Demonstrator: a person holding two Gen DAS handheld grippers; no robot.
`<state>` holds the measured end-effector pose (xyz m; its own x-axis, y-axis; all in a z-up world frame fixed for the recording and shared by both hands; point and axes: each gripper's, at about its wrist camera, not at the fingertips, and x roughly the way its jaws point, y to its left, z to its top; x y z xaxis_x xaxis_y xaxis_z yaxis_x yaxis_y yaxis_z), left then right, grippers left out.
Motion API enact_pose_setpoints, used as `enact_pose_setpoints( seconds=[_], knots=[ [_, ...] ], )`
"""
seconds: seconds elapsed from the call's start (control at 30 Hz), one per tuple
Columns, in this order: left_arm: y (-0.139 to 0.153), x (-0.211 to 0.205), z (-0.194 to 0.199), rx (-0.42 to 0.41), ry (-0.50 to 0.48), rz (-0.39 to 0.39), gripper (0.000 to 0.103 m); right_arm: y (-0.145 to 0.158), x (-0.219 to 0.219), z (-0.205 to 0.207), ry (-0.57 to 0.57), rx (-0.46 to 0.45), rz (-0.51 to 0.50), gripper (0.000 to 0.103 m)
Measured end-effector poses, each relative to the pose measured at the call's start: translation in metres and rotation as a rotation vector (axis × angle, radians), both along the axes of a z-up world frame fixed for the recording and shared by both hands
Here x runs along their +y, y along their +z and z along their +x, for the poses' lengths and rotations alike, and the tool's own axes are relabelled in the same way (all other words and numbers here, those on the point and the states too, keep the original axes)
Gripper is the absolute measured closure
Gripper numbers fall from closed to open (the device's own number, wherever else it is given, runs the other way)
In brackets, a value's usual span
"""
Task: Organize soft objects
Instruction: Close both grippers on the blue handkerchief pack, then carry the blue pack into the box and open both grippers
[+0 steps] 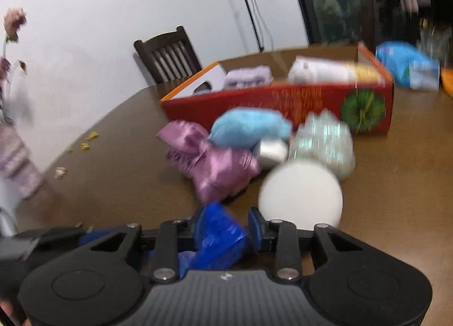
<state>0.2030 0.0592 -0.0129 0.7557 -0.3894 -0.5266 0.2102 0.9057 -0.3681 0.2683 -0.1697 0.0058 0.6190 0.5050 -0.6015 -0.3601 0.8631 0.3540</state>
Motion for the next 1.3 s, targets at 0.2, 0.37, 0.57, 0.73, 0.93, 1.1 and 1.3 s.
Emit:
enact_pose_setpoints(
  seconds=[0.2, 0.37, 0.57, 0.73, 0.93, 1.1, 1.3],
  knots=[
    [0.008, 0.015, -0.011, 0.049, -0.006, -0.163, 0.059, 0.002, -0.017, -0.055, -0.006, 0.044, 0.102, 0.071],
    [0.009, -0.004, -0.018, 0.075, -0.089, -0.176, 0.050, 0.006, -0.023, -0.054, -0.039, 0.007, 0.116, 0.071],
    [-0.003, -0.020, -0.018, 0.113, -0.057, -0.177, 0.072, -0.008, -0.008, -0.036, -0.003, 0.018, 0.090, 0.075],
    [-0.006, -0.008, -0.012, 0.125, -0.041, -0.198, 0.075, -0.002, -0.010, -0.061, 0.021, 0.036, 0.115, 0.075],
    [-0.006, -0.013, -0.010, 0.117, -0.081, -0.175, 0.073, -0.008, -0.012, -0.060, -0.041, 0.047, 0.128, 0.075],
    [0.009, -0.009, 0.003, 0.058, -0.075, -0.189, 0.083, 0.003, -0.004, -0.054, -0.045, 0.014, 0.084, 0.081],
    [0.093, -0.003, 0.094, -0.157, -0.116, -0.187, 0.083, 0.075, -0.009, 0.011, -0.018, -0.197, 0.100, 0.083]
  ],
)
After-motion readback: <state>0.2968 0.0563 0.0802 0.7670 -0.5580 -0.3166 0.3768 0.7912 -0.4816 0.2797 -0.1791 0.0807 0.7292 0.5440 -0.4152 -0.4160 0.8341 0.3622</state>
